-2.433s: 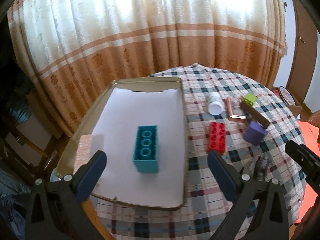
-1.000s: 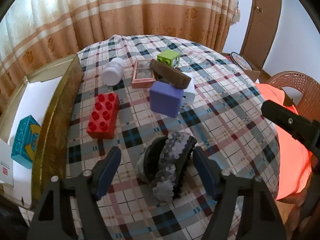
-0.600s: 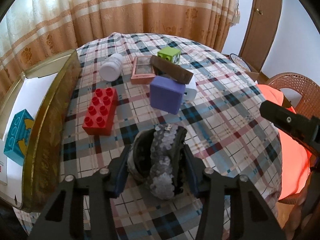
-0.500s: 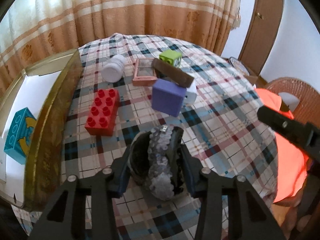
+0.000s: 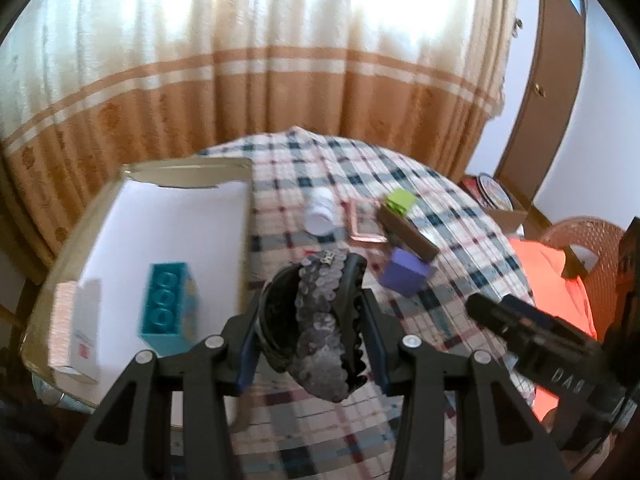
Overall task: Organize rigid objects
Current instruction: 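Grasp the red Lego brick with the right tool while the left tool holds the knit object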
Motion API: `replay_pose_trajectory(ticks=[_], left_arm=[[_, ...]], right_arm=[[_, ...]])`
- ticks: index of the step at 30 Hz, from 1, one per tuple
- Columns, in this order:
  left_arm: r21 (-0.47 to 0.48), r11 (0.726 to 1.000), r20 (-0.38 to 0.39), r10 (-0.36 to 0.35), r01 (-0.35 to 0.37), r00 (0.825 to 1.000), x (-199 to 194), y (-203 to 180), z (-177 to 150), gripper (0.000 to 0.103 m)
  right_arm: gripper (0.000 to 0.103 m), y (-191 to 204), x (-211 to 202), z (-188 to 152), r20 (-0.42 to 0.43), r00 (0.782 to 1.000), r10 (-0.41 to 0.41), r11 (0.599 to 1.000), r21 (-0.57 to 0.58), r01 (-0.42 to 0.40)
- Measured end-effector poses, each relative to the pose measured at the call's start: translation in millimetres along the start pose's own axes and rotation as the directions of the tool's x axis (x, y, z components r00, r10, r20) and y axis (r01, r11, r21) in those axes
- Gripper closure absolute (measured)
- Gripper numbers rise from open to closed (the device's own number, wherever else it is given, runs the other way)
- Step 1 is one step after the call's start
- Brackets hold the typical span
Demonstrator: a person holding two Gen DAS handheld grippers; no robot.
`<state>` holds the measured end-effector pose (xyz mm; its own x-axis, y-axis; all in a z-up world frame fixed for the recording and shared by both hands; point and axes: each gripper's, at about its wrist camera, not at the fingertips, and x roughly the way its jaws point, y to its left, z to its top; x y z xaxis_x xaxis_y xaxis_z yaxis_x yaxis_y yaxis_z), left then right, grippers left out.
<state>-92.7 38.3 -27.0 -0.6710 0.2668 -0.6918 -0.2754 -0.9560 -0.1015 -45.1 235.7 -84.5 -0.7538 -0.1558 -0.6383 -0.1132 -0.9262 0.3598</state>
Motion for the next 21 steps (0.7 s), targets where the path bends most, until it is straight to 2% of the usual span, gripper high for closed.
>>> replay_pose_trajectory(ticks=[2,7,10,12,18,21], left_arm=[[-0.007,1.000,0.016,0.024,-0.024,1.000,-5,9,2,0.059],[-0.045,0.997,0.051,0.064,-0.062,0.997,-17,33,4,0.059],[-0.064,0.995,0.059,0.082,-0.078,0.995,-21,45,5,0.059],[-0.076,0.994,0.062,0.085,-0.080,0.994,-24,52,4,0.059],[-0.104,0.990,0.072,0.102,-0.094,0.992,-27,73,6,0.059],[-0.116,0.989,0.076,0.106,-0.096,0.991,-29,82,5,0.059]], right_arm=[[0.029,17,7,3,-0.017,0.999,0.042,0.999,-0.023,-0.043],[0.029,53,29,10,-0.052,0.995,0.088,0.994,-0.067,-0.091],[0.039,72,48,15,-0.090,0.992,0.091,0.991,-0.091,-0.099],[0.040,83,62,16,-0.115,0.990,0.085,0.990,-0.100,-0.097],[0.040,109,98,20,-0.162,0.987,-0.015,0.986,-0.164,-0.012],[0.040,115,116,17,-0.196,0.978,-0.075,0.979,-0.200,0.035]])
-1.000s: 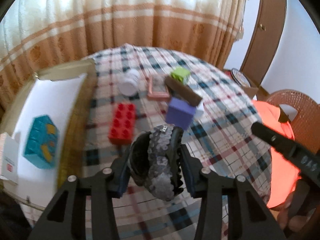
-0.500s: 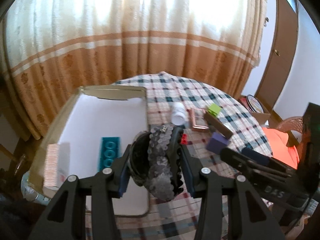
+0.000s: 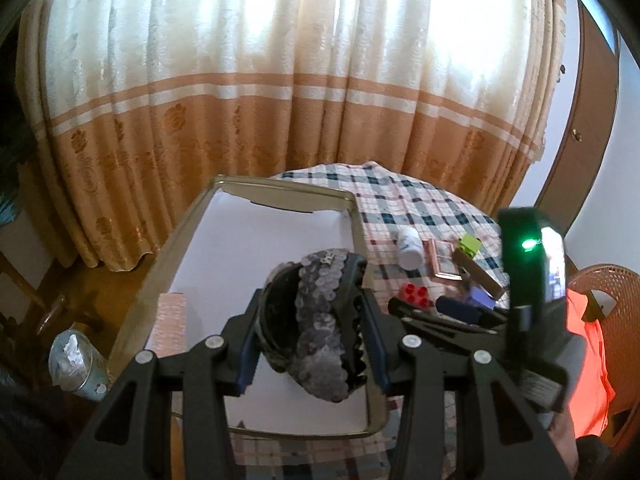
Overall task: Organize rigid objects
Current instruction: 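Grasp the red Lego brick with the right tool while the left tool holds the knit object, then carry the red brick and knit object over the tin tray with both tools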
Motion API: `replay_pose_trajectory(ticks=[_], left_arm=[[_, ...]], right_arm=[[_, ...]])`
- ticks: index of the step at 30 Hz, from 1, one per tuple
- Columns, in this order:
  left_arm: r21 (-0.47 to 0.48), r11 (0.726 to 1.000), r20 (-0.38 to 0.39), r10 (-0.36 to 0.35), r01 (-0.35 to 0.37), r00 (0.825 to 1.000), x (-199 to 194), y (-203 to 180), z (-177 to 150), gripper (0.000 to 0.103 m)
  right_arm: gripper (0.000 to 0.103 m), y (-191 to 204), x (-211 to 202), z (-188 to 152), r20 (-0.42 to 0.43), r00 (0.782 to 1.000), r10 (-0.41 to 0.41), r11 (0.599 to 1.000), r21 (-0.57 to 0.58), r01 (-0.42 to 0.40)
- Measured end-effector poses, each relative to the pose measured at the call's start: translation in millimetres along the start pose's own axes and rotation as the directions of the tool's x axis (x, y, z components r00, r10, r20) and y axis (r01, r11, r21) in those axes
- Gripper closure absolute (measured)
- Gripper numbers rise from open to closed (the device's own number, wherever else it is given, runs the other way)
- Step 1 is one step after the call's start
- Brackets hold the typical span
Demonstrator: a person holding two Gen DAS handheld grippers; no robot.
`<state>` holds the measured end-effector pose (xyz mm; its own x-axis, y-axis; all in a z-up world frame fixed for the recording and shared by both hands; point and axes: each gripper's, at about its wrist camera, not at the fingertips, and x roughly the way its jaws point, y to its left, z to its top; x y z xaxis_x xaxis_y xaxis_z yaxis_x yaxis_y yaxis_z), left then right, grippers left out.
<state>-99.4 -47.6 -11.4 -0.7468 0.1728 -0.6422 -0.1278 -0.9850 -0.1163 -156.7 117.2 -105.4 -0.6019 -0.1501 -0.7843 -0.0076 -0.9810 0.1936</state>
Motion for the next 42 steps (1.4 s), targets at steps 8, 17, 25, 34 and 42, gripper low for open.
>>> replay_pose_trajectory(ticks=[8,17,25,34,42], left_arm=[[-0.030,1.000,0.002,0.009,-0.009,1.000,1,19,1,0.059],[-0.050,0.998,0.006,0.028,-0.027,1.000,1,31,0,0.059],[-0.078,0.994,0.017,0.072,-0.070,0.997,-3,52,1,0.059],[-0.115,0.988,0.027,0.109,-0.106,0.994,-8,72,2,0.059],[-0.138,0.982,0.038,0.132,-0.126,0.991,-10,85,4,0.059]], right_arm=[[0.048,4,13,5,-0.043,0.999,-0.033,0.999,-0.010,0.033],[0.049,-3,18,3,-0.059,0.998,-0.016,1.000,0.013,0.017],[0.053,10,24,7,-0.058,0.995,-0.078,0.994,-0.083,0.073],[0.069,1,17,-1,-0.056,0.995,-0.086,0.988,-0.131,0.078],[0.069,-6,-10,2,-0.016,1.000,-0.011,0.998,-0.059,0.010]])
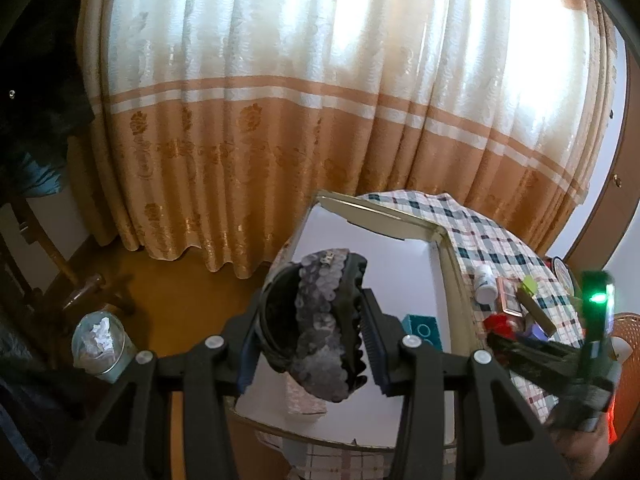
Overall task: Organize rigid objects
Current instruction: 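Carry the red brick and knit object over the tin tray with both tools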
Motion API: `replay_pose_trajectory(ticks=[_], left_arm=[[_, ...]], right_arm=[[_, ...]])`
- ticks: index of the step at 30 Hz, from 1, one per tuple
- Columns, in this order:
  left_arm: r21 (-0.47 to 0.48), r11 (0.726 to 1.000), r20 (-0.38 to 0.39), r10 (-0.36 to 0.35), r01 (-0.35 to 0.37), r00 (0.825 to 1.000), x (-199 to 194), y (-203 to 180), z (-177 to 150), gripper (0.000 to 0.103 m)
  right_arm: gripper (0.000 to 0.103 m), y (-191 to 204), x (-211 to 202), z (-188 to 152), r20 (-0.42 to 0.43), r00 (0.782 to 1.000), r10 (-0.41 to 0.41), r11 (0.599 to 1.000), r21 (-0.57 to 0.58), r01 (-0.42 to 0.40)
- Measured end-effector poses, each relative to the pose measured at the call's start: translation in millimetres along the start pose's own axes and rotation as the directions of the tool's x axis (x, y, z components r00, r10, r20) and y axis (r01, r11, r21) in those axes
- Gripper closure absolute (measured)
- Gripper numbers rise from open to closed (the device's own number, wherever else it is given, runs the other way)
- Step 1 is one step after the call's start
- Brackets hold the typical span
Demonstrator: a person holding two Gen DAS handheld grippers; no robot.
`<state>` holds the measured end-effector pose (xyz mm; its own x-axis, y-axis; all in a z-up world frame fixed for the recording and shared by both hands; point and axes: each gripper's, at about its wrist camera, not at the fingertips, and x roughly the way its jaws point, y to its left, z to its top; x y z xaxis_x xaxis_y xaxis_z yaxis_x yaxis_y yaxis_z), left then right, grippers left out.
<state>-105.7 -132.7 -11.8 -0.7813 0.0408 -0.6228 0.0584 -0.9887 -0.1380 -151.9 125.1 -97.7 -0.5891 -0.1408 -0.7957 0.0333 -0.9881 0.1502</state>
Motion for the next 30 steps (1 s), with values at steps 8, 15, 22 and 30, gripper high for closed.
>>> replay_pose_trajectory(ticks=[8,15,22,30], left_arm=[[-0.003,1.000,0.001,-0.002,0.002,1.000,1,3,1,0.059],[-0.008,1.000,-0.002,-0.007,0.007,1.000,1,4,1,0.059],[-0.022,1.000,0.001,-0.004,0.004,1.000,0,9,1,0.059],[-0.046,0.999,0.002,0.010,-0.010,1.000,2,27,2,0.059]], right_arm=[[0.069,38,-44,16,0.097,0.988,0.120,0.992,-0.057,-0.115],[0.069,74,-39,-2,0.051,0.986,0.161,0.979,-0.133,-0.154],[0.069,90,-21,0,0.017,0.986,0.167,0.975,-0.151,-0.162],[0.069,106,-6,7,-0.005,0.975,0.224,0.968,-0.111,-0.223]])
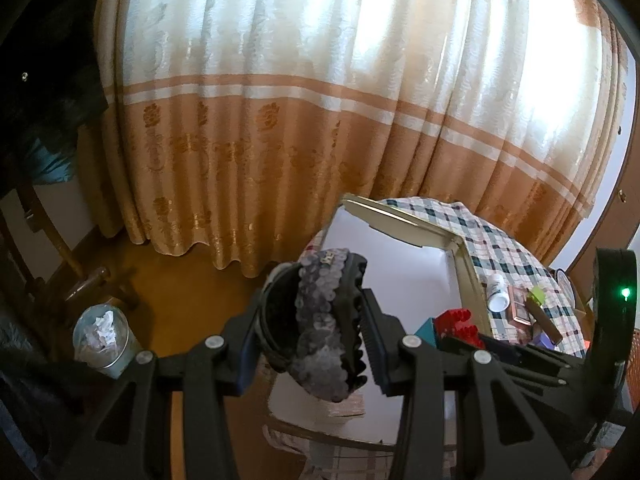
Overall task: Organize rigid objects
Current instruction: 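Carry the red brick and knit object over the tin tray with both tools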
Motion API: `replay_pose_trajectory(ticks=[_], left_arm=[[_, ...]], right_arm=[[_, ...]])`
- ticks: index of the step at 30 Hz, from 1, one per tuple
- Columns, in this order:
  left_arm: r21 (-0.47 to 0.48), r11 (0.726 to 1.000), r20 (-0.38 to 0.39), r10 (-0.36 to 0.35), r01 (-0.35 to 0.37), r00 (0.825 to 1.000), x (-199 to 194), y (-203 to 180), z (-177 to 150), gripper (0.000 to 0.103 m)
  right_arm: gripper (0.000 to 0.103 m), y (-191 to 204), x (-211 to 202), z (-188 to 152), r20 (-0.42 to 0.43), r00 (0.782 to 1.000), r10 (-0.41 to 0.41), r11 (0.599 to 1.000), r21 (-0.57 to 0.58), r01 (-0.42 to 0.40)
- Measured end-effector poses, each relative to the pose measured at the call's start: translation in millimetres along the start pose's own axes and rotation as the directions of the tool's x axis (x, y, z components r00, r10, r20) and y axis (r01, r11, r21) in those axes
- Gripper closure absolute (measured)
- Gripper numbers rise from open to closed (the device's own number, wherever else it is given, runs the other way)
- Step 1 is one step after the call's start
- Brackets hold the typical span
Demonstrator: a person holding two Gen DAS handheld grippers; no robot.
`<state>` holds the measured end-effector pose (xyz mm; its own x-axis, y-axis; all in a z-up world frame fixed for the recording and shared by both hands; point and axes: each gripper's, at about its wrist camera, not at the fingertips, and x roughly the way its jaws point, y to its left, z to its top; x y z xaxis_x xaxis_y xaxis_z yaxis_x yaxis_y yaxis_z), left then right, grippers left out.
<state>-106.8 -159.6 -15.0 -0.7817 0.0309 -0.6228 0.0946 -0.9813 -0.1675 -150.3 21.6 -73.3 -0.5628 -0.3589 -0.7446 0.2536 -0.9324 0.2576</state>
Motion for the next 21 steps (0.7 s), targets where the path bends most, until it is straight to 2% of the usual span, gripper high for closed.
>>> replay_pose_trajectory(ticks=[10,15,19,21], left_arm=[[-0.016,1.000,-0.001,0.009,-0.009,1.000,5,13,2,0.059],[-0.018,1.000,-0.001,0.017,-0.017,1.000,8,19,6,0.059],[-0.005,1.000,0.000,0.029,-0.029,1.000,13,20,10,0.059],[0.000,0.999,0.002,0.032,-0.032,0.999,15,21,12,0.059]], right_arm=[[0.069,24,14,13,0.009,0.998,0.063,0.998,0.016,-0.063],[0.069,37,26,27,-0.013,0.988,0.152,0.987,0.050,-0.152],[0.069,37,27,40,0.010,0.986,0.164,0.985,0.050,-0.164],[0.069,26,23,49,0.039,0.989,0.143,0.987,0.064,-0.145]])
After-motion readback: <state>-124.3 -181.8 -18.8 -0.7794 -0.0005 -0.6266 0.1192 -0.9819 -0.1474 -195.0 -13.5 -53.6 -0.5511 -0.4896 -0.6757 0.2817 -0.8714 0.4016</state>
